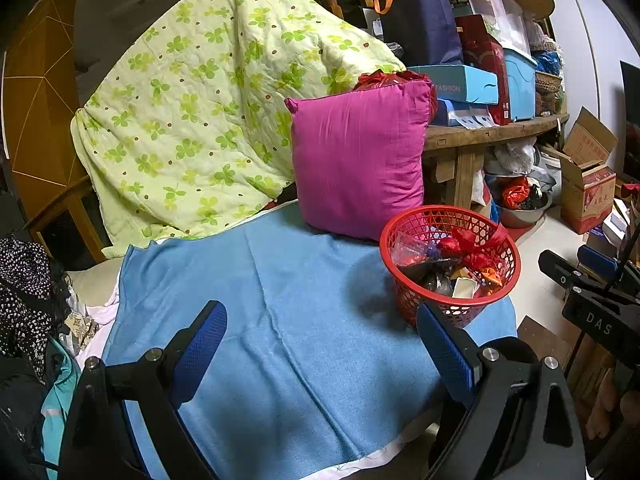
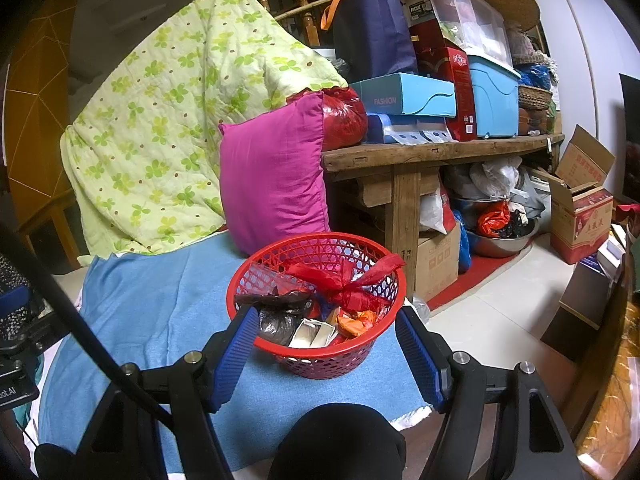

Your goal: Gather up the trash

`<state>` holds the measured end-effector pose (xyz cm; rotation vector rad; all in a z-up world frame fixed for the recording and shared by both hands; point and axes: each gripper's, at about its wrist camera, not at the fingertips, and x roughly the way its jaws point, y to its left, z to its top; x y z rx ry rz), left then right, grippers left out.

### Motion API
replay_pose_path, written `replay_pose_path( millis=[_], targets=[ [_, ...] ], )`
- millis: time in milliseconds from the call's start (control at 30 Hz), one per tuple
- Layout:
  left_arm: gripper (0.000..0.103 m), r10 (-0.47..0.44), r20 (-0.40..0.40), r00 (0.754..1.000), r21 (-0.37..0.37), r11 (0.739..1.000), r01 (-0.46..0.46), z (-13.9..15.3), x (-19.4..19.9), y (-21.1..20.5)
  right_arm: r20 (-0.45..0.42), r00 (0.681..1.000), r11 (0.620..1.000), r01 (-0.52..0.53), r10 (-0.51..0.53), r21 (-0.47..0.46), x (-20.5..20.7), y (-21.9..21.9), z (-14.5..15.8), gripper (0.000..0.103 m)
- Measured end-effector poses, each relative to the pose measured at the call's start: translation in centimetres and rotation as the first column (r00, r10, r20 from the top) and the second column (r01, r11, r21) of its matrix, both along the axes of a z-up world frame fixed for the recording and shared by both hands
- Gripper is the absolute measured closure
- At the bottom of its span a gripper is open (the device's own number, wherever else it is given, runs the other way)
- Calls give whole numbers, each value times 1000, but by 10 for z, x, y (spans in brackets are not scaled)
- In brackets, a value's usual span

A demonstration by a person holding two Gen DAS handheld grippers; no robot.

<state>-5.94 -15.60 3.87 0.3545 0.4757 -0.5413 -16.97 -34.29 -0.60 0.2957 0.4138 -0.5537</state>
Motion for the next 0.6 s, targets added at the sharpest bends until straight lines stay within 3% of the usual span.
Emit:
replay_pose_path(
  millis=[600],
  targets=[
    [7, -3, -3, 1000, 3, 1000, 3, 0, 0, 0, 0, 1000, 1000, 1, -1, 1, 0, 1, 0, 29]
  ],
)
